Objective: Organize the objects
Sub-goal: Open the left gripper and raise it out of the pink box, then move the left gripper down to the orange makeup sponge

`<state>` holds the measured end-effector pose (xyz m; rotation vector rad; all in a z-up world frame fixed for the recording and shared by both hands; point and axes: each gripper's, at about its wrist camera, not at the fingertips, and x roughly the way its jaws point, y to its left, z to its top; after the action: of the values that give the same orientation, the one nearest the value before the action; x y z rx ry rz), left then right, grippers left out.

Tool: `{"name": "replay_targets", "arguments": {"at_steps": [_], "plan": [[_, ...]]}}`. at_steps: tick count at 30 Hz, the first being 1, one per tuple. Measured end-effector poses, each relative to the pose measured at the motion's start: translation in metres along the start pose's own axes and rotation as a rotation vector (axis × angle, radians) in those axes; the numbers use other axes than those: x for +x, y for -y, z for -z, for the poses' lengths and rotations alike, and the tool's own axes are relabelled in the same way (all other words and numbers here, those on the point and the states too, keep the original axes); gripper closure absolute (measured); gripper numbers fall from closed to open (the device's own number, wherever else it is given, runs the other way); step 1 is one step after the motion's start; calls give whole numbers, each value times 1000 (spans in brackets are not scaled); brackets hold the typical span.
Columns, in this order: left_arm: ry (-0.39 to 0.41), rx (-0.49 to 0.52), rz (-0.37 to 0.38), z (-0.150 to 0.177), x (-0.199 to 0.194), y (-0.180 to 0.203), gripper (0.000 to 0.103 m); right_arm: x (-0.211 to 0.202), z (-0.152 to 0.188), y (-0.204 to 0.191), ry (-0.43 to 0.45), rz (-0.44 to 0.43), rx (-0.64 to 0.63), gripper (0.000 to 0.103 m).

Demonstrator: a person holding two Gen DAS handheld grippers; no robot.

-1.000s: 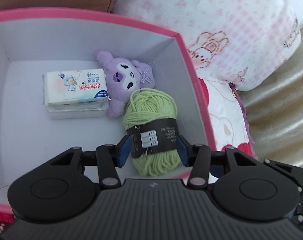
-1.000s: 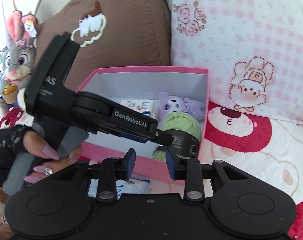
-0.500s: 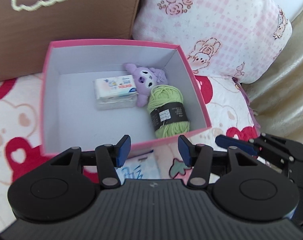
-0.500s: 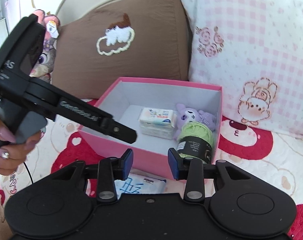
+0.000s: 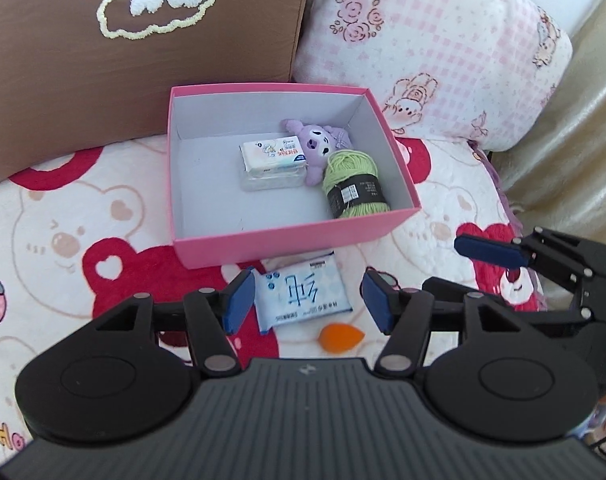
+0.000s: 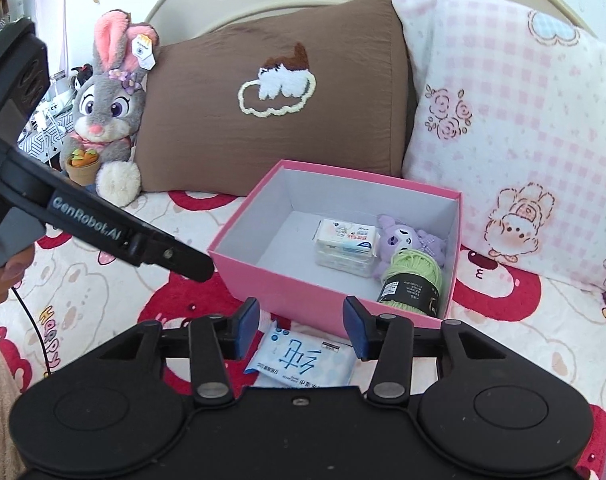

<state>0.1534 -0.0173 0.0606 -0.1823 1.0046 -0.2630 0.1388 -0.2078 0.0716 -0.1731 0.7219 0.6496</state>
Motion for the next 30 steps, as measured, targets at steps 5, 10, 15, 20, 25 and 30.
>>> {"name": "replay_targets", "arguments": {"at_steps": [5, 10, 15, 20, 25, 30], "plan": [[2, -8, 9, 8, -24, -5, 40, -17, 2, -10, 8, -7, -6, 46], [-8, -18, 23, 16, -39, -10, 33, -31, 6, -19, 12, -18, -16, 41], [-26, 0, 27, 27, -45, -10, 31, -44, 11, -24, 26, -19, -19, 30], [-41, -17, 34, 37, -44, -15, 31, -50, 20, -25, 39, -28, -7, 24], [-50, -10, 34, 43, -45, -14, 26, -56, 27, -29, 46, -34, -16, 19], [-44, 2, 40, 48, -50, -13, 21, -58, 32, -31, 60, -38, -17, 16]]}}
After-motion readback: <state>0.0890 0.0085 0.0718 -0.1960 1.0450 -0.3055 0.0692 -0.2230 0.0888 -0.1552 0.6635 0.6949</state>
